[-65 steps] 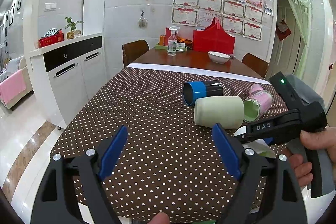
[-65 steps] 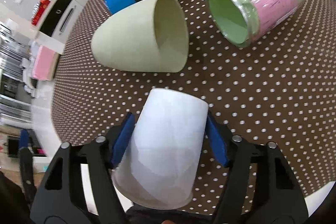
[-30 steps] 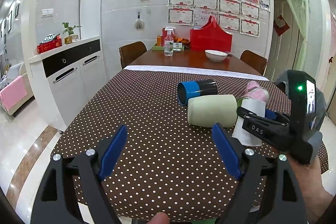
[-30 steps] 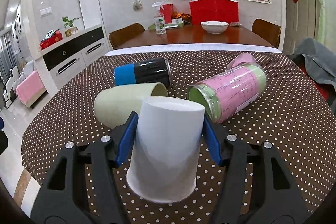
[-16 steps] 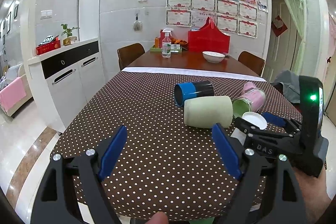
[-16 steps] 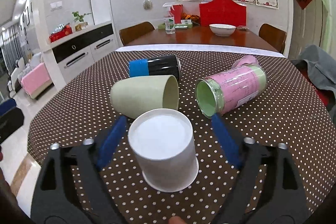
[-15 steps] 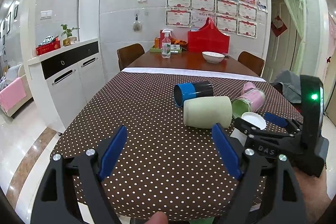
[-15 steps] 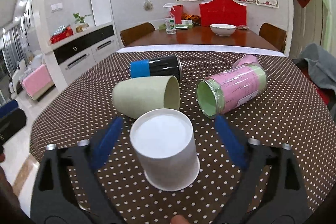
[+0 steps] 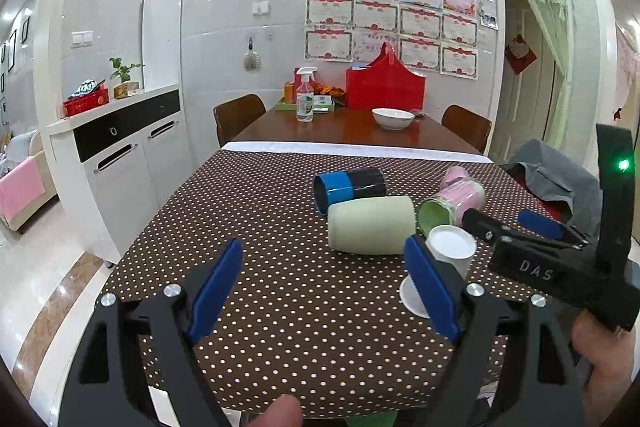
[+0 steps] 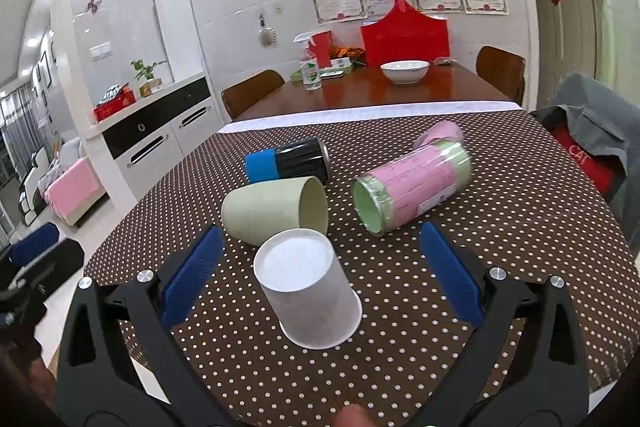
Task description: Flip cup upside down
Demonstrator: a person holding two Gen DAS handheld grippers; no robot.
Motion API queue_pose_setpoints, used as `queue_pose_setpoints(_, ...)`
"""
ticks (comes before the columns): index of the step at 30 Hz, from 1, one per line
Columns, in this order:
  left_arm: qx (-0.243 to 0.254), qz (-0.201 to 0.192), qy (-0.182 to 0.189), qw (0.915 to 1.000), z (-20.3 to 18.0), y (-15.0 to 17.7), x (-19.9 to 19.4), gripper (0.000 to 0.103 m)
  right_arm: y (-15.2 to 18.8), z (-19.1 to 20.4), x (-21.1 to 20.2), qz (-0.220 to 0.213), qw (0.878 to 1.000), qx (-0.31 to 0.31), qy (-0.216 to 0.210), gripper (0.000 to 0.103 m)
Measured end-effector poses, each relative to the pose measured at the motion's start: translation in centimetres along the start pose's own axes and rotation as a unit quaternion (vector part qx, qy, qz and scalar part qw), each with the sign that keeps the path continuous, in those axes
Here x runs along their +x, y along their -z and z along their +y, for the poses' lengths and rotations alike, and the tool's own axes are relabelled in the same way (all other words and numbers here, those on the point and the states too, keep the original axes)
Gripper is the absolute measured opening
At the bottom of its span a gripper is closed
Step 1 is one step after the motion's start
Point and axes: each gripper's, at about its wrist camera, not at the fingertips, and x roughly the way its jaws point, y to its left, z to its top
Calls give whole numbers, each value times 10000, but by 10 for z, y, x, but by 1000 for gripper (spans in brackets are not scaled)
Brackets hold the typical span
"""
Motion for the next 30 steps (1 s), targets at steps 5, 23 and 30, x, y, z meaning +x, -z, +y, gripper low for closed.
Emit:
queue_pose_setpoints(5, 42, -87, 7, 10000, -8, -4, -8, 82, -5, -8, -21, -154, 9997, 168, 76, 97)
queue_pose_setpoints(23, 119, -456, -56, 9989, -26, -19, -44, 82, -19, -6, -95, -844, 9933, 4, 790, 97)
queue_pose_setpoints(30, 131, -592, -89, 9981, -28, -22, -58, 82, -20, 3, -118, -1082, 9901, -117, 887, 97)
